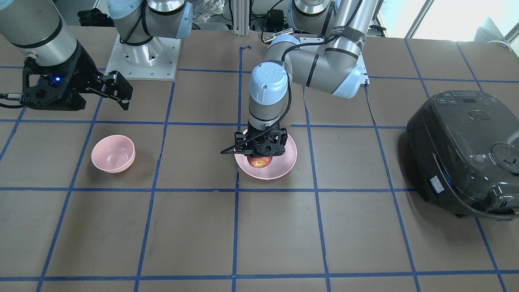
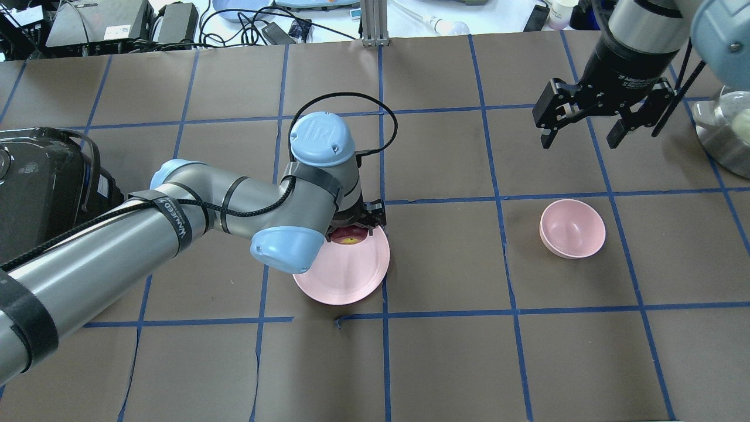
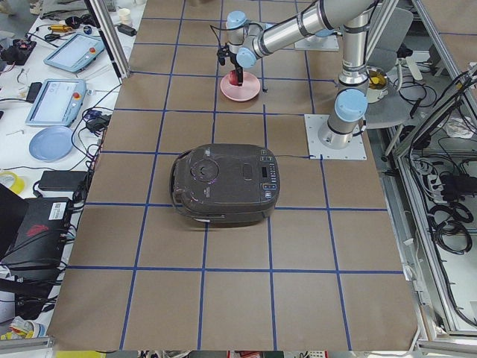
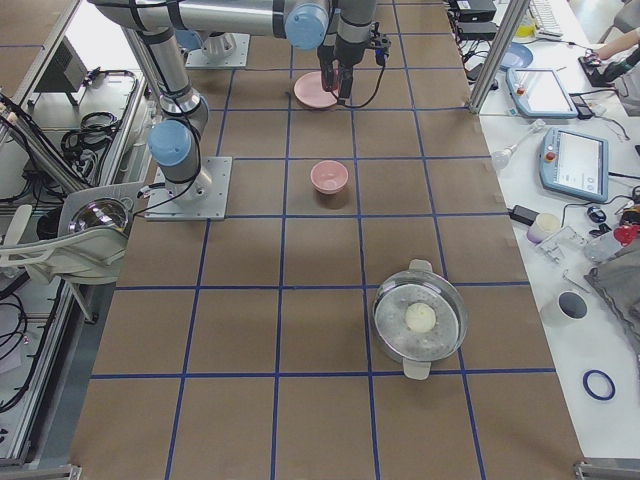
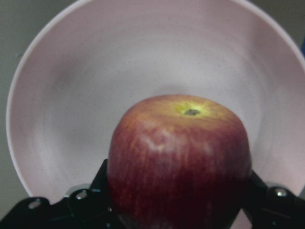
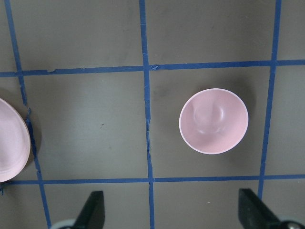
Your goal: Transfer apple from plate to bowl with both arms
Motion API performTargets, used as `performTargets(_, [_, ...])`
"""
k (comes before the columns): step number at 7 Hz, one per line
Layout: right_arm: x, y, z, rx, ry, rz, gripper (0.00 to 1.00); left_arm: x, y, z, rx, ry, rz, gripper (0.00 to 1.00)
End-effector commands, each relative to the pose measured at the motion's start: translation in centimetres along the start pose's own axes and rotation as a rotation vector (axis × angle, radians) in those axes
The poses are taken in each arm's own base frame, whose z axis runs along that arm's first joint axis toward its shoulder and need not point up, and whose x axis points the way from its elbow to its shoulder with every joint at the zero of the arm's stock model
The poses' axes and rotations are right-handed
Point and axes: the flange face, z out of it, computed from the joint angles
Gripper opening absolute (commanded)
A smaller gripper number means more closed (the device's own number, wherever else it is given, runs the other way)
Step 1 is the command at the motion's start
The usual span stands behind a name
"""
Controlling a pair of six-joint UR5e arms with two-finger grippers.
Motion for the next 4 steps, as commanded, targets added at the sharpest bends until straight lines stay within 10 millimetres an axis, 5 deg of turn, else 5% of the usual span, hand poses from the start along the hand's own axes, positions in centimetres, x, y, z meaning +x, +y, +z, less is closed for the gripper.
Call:
performTargets(1, [1.2,-1.8,2.5,-0.042,-0.014,-0.021,1.00,1.8,-2.2,-5.8,0.011,0.047,-0.053,0.00])
performTargets(3, [7.7,-4.8,5.0,-0.020,-0.039,-0.077,1.00,4.3,-4.2,-9.3,-0.043,0.124,-0.248,0.00])
performTargets(4, [10.5,-5.3,7.0,-0.007,-0.049,-0.102,1.00,5.5,-3.7,-9.4,-0.049,0.135,-0.273,0.00])
